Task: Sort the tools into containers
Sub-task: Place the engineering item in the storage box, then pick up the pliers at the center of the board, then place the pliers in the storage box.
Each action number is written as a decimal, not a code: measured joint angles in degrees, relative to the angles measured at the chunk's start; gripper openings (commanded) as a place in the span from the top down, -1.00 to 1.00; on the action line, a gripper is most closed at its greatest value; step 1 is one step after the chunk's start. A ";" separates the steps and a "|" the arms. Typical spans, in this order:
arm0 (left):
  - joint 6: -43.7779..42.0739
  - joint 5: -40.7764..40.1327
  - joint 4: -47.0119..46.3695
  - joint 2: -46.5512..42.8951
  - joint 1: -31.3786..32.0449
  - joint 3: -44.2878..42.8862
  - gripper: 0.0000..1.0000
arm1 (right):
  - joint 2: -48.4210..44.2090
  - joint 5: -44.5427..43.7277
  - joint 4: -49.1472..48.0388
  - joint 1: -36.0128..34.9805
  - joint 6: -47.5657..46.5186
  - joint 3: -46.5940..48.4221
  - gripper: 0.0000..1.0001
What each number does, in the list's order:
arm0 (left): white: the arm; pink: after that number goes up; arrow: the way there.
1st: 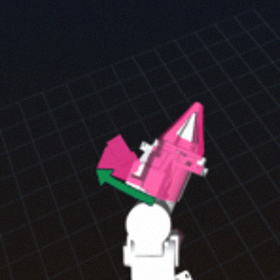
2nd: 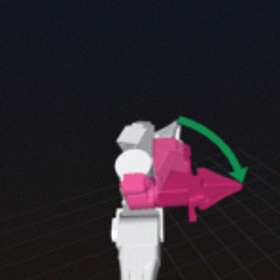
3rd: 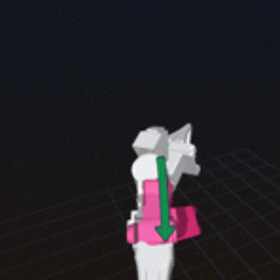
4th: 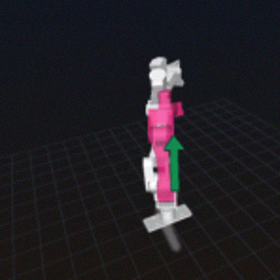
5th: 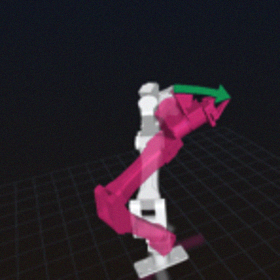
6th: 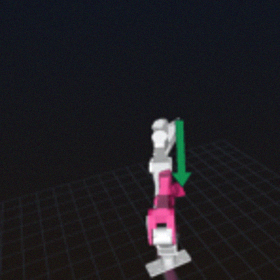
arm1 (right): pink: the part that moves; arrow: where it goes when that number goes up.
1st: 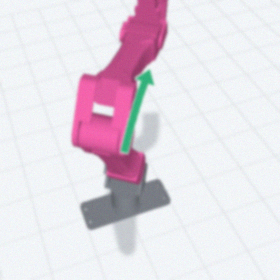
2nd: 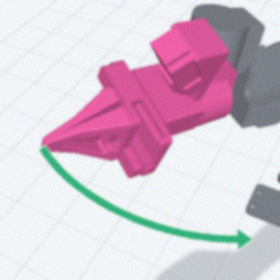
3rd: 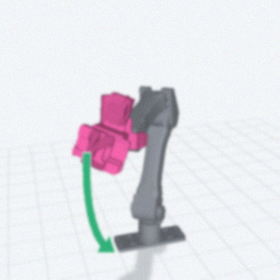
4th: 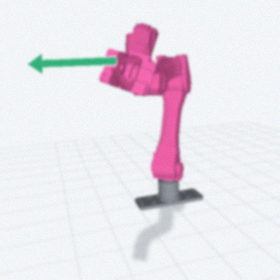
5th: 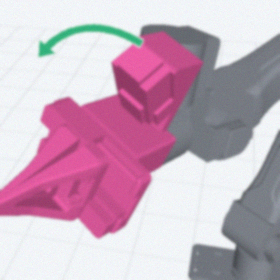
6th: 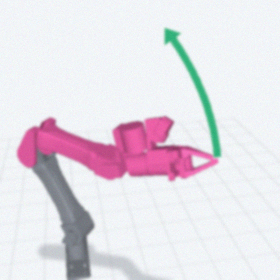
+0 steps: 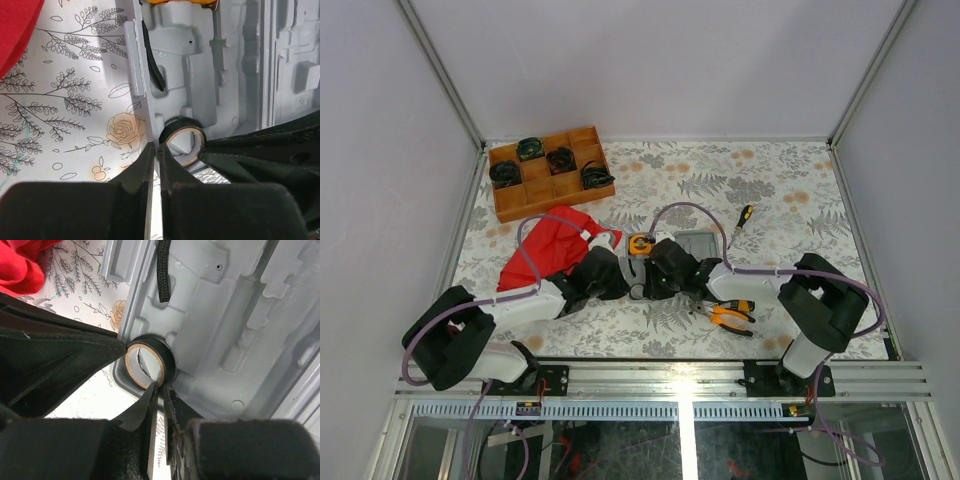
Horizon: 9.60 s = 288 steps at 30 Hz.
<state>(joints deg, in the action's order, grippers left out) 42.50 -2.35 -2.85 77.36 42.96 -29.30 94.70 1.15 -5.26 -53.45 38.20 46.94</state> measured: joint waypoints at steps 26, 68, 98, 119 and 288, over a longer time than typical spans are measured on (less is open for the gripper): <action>-2.54 -0.66 -1.18 2.60 -0.59 -1.75 1.00 | 4.68 1.36 11.69 1.40 -0.66 9.31 0.56; -2.38 1.60 -4.00 3.93 0.17 -1.73 1.00 | 1.46 -5.20 10.08 0.70 -5.27 6.32 0.76; -2.49 1.90 -4.42 4.37 0.17 -1.75 1.00 | 10.93 -3.82 25.79 1.38 -6.10 19.12 1.00; -2.27 0.22 -4.07 5.09 0.46 -2.45 1.00 | 8.13 -4.46 17.92 1.77 -4.46 13.03 0.75; -2.54 -0.61 1.64 -19.04 13.53 -2.47 1.00 | -34.34 0.72 6.80 4.42 13.55 -2.16 0.08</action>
<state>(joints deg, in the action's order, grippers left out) 39.97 -2.96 -1.21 58.33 56.49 -31.77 60.36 1.87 1.54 -49.04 51.75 44.77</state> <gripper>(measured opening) 0.218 0.450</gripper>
